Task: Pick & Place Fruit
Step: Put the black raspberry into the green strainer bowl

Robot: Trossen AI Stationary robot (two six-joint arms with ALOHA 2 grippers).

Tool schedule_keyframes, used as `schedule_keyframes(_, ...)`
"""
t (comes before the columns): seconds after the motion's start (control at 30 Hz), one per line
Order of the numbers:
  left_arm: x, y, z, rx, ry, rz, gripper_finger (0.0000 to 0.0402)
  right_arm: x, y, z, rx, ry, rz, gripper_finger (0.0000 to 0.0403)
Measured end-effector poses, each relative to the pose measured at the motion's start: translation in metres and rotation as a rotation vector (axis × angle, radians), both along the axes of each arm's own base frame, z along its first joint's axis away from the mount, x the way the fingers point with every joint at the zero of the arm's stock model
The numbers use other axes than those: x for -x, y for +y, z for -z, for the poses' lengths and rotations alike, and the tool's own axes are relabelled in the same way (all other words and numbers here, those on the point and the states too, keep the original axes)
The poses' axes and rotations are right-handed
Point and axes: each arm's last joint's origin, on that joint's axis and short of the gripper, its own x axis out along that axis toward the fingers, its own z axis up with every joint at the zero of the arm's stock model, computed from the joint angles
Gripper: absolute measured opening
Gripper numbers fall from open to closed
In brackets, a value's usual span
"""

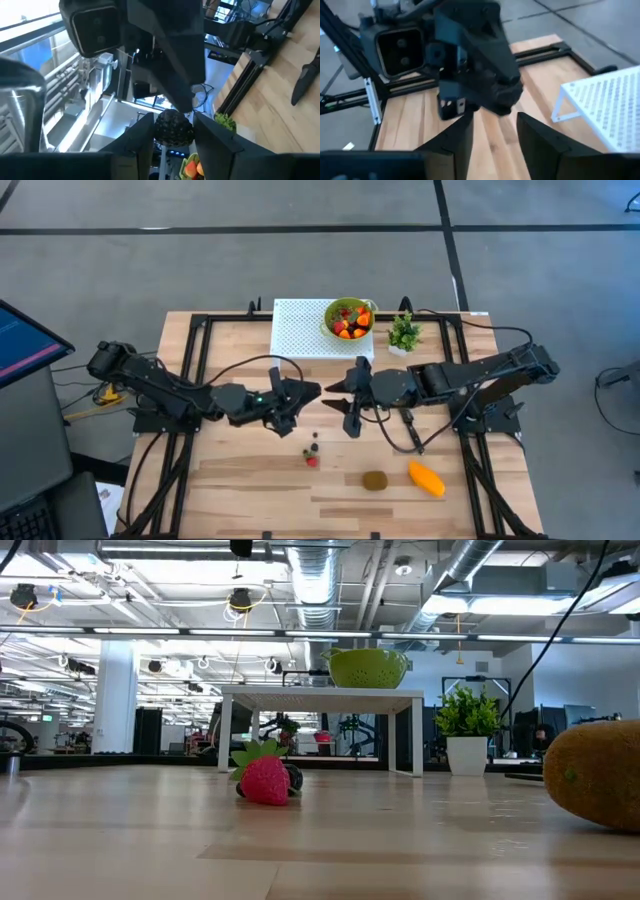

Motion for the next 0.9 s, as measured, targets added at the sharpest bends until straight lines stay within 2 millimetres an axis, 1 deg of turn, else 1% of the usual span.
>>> schedule_keyframes(0.13,0.000,0.000,-0.001,0.005,-0.013,0.000,0.0117,-0.003,-0.006,-0.003,0.014,-0.032,0.010,0.0177)
schedule_keyframes(0.27,0.000,0.000,-0.002,0.007,-0.020,0.000,0.0118,-0.012,-0.011,0.005,0.029,-0.017,0.023,0.0212)
schedule_keyframes(0.33,0.000,0.000,-0.002,0.008,-0.023,-0.004,0.0120,-0.021,-0.013,0.007,0.026,-0.042,0.030,0.0225)
schedule_keyframes(0.4,0.000,0.002,-0.002,0.006,-0.019,-0.007,0.0120,-0.026,-0.014,0.013,0.041,-0.032,0.031,0.0234)
schedule_keyframes(0.47,-0.001,0.004,-0.002,0.009,-0.022,-0.014,0.0119,-0.034,-0.012,0.020,0.047,-0.038,0.023,0.0238)
schedule_keyframes(0.63,-0.001,0.007,-0.002,0.010,-0.024,-0.026,0.0121,-0.037,-0.012,0.024,0.065,-0.021,0.016,0.0238)
schedule_keyframes(0.9,-0.001,0.007,-0.002,0.014,-0.022,-0.025,0.0120,-0.030,-0.012,0.013,0.069,-0.050,-0.011,0.0230)
